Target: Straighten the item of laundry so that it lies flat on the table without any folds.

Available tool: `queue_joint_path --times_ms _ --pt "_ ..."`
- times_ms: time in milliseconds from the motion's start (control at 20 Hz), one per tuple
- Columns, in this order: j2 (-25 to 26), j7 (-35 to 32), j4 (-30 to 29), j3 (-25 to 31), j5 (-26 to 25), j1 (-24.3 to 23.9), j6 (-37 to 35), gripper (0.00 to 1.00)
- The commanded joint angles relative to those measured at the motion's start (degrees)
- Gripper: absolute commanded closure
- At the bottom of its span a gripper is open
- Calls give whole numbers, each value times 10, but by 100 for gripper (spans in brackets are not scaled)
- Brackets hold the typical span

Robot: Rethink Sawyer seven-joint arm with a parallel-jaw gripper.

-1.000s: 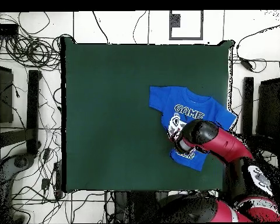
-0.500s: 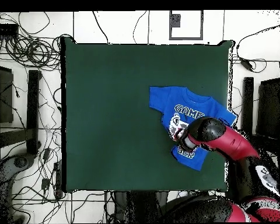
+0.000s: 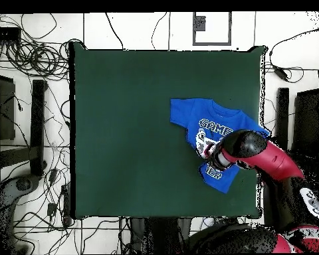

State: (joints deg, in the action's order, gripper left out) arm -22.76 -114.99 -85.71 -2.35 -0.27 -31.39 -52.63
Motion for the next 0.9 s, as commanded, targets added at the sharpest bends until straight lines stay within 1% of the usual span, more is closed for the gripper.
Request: queue_joint_path --times_ms 50,300,900 --pt "41 63 48 70 -31 7 -58 100" --pt "57 67 75 75 -36 2 -80 100" --pt "78 78 118 79 -42 -5 -127 100"
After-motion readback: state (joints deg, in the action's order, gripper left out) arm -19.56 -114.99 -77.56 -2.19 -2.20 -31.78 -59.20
